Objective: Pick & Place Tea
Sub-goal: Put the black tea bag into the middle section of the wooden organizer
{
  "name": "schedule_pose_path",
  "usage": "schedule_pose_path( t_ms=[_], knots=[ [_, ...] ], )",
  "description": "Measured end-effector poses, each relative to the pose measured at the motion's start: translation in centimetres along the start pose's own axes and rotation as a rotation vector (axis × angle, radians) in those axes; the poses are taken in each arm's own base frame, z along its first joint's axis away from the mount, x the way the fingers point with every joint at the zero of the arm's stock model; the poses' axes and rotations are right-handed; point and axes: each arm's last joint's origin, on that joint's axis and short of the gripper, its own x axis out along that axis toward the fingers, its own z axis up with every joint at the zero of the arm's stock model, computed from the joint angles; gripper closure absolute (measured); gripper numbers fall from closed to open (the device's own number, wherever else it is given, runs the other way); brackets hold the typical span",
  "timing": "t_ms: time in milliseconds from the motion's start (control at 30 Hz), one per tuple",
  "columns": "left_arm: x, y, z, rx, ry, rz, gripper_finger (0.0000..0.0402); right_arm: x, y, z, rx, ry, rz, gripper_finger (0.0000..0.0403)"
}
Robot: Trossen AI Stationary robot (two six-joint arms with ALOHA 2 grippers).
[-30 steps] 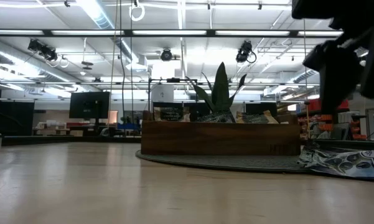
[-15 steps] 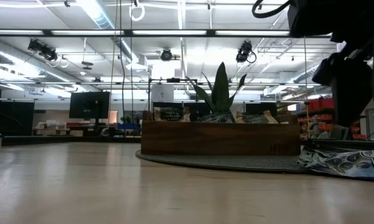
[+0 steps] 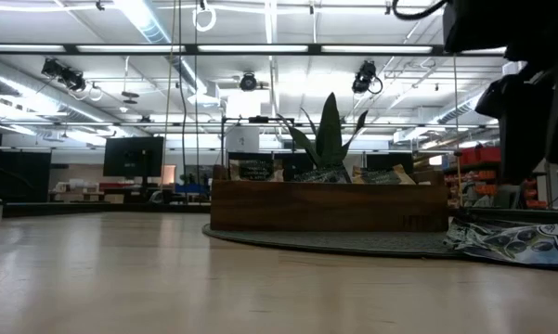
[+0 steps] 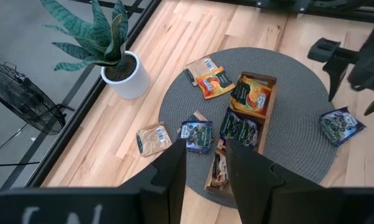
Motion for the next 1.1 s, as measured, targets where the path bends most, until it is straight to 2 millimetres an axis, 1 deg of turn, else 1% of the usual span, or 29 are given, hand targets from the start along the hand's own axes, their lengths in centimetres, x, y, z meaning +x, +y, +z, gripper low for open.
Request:
schedule_pose_path(
  t_ms=[67,233,500,633,733,833,900,1000,1100],
  knots=[
    [0.0,0.0,0.0,0.016,0.005,0.000,0.0285,0.2,0.3,-0.1,-0.023,-0.018,0.001,0.0132],
    [0.0,-0.1,-0.1,0.051,0.020,-0.029,0.0285,1.3,0.5,-0.7,-0.044,0.003,-0.036,0.0126],
    [0.0,0.0,-0.1,0.058,0.024,-0.027,0.0285,3.6,0.5,-1.3,-0.047,0.041,-0.095,0.0124],
    [0.0,0.0,-0.2,0.059,0.024,-0.027,0.0285,4.1,0.5,-1.4,-0.042,0.043,-0.100,0.0125],
    [0.0,0.0,-0.2,0.059,0.024,-0.027,0.0285,4.1,0.5,-1.3,-0.048,0.041,-0.101,0.0135],
    [0.0,0.0,-0.2,0.059,0.024,-0.027,0.0285,4.1,0.5,-1.3,-0.049,0.038,-0.103,0.0159],
    [0.0,0.0,-0.2,0.059,0.024,-0.027,0.0285,4.1,0.5,-1.3,-0.049,0.040,-0.101,0.0185],
    [0.0,0.0,-0.2,0.059,0.024,-0.027,0.0285,4.1,0.5,-1.3,-0.048,0.041,-0.100,0.0233],
    [0.0,0.0,-0.2,0.058,0.024,-0.027,0.0285,4.1,0.5,-1.3,-0.048,0.044,-0.098,0.0290]
  ],
)
